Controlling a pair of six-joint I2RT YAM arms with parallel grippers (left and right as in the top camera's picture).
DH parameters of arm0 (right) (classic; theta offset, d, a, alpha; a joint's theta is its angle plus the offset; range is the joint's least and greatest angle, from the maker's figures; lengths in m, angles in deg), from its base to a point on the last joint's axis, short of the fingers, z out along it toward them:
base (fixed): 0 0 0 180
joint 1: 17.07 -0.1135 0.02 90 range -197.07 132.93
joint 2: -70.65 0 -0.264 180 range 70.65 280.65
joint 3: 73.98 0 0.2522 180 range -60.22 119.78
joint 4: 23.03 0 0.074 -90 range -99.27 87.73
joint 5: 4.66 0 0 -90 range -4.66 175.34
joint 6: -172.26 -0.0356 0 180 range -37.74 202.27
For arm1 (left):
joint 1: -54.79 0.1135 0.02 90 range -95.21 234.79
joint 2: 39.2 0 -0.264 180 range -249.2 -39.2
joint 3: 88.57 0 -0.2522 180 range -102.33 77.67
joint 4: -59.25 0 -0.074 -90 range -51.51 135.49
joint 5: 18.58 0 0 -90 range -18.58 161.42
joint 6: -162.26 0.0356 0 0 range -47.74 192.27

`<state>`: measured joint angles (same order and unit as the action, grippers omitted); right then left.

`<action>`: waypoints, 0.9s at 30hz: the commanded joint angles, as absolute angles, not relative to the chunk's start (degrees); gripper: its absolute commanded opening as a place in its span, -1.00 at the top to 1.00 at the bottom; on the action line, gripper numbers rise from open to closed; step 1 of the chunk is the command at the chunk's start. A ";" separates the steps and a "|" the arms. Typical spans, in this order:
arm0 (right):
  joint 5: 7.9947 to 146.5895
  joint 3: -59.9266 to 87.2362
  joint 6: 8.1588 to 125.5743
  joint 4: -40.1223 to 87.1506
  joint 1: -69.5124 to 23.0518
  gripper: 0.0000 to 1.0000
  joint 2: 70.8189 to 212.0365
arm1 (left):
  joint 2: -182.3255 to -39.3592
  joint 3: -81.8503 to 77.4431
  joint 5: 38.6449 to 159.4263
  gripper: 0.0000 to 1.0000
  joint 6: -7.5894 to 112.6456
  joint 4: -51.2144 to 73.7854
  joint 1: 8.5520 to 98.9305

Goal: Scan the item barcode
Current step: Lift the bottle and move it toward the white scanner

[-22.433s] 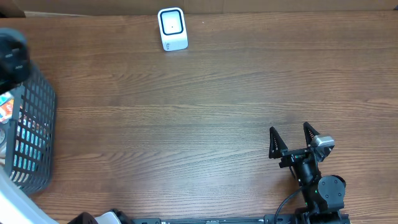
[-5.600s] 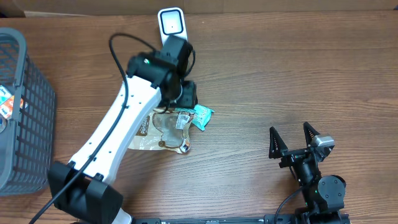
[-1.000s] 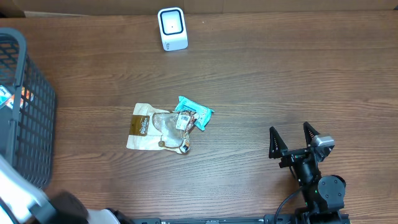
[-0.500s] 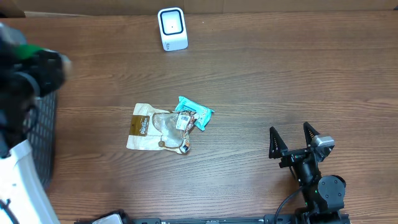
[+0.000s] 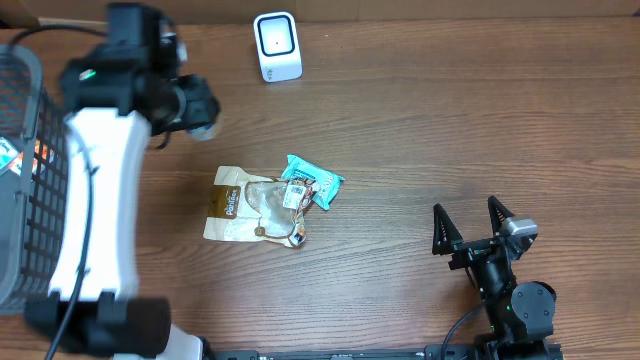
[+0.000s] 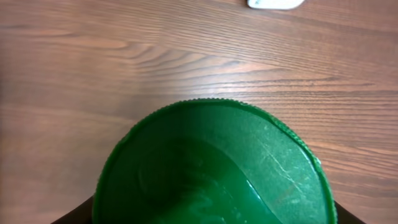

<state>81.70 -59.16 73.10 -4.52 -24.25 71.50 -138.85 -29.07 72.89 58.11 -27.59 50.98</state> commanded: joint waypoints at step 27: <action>81.63 -59.75 73.16 -4.74 -24.51 -1.00 70.82 | -166.61 -29.02 70.36 -0.36 52.95 -20.83 39.28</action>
<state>81.70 -59.16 73.07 -4.54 -24.25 71.50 -166.11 -28.76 70.91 53.98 -20.53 39.74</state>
